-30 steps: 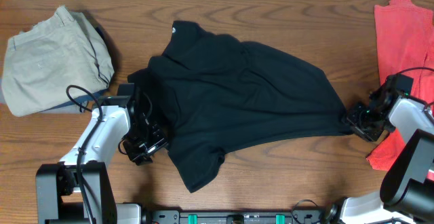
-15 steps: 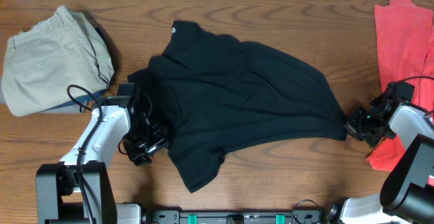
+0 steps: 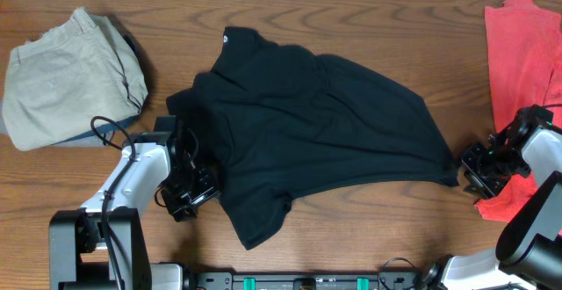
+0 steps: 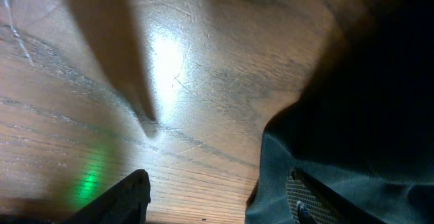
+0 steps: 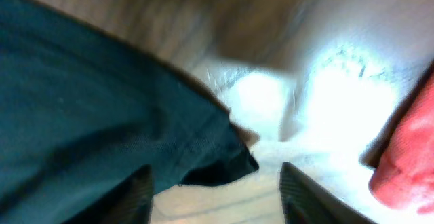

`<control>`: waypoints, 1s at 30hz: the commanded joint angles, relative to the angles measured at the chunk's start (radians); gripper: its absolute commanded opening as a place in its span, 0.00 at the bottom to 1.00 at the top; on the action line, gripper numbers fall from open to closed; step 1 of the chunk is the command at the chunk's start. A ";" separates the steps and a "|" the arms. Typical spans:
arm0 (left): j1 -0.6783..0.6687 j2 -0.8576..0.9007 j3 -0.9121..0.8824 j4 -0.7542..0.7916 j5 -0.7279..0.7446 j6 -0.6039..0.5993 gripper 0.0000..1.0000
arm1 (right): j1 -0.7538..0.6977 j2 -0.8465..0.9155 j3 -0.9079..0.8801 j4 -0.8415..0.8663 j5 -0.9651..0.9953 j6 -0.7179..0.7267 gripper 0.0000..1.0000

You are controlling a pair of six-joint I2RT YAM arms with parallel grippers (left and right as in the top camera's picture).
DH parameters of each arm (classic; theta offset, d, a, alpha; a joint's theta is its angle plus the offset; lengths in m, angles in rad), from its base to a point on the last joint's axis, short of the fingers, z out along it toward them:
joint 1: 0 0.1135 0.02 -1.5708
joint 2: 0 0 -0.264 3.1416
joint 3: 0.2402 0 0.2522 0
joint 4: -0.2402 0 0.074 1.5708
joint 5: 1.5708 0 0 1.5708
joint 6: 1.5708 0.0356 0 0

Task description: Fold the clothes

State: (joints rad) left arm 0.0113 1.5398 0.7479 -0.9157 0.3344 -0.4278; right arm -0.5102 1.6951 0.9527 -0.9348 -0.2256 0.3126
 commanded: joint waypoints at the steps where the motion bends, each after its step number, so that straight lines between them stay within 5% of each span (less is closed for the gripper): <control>1: -0.003 -0.011 -0.005 0.005 -0.002 0.013 0.66 | 0.029 0.005 -0.006 -0.013 -0.018 -0.003 0.66; 13: -0.003 -0.011 -0.005 0.009 -0.002 0.013 0.67 | 0.034 0.005 -0.164 0.158 -0.018 0.081 0.63; 16: -0.003 -0.011 -0.005 0.009 -0.002 0.013 0.66 | 0.034 0.005 -0.195 0.211 -0.018 0.088 0.50; 20: -0.003 -0.011 -0.005 0.013 -0.002 0.013 0.66 | 0.033 0.005 -0.195 0.240 -0.018 0.088 0.03; 30: -0.003 -0.011 -0.005 0.047 0.077 0.062 0.67 | 0.024 0.005 -0.175 0.272 -0.010 0.093 0.01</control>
State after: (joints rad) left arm 0.0109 1.5398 0.7471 -0.8726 0.3836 -0.3943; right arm -0.4831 1.6539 0.8013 -0.6750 -0.2890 0.3992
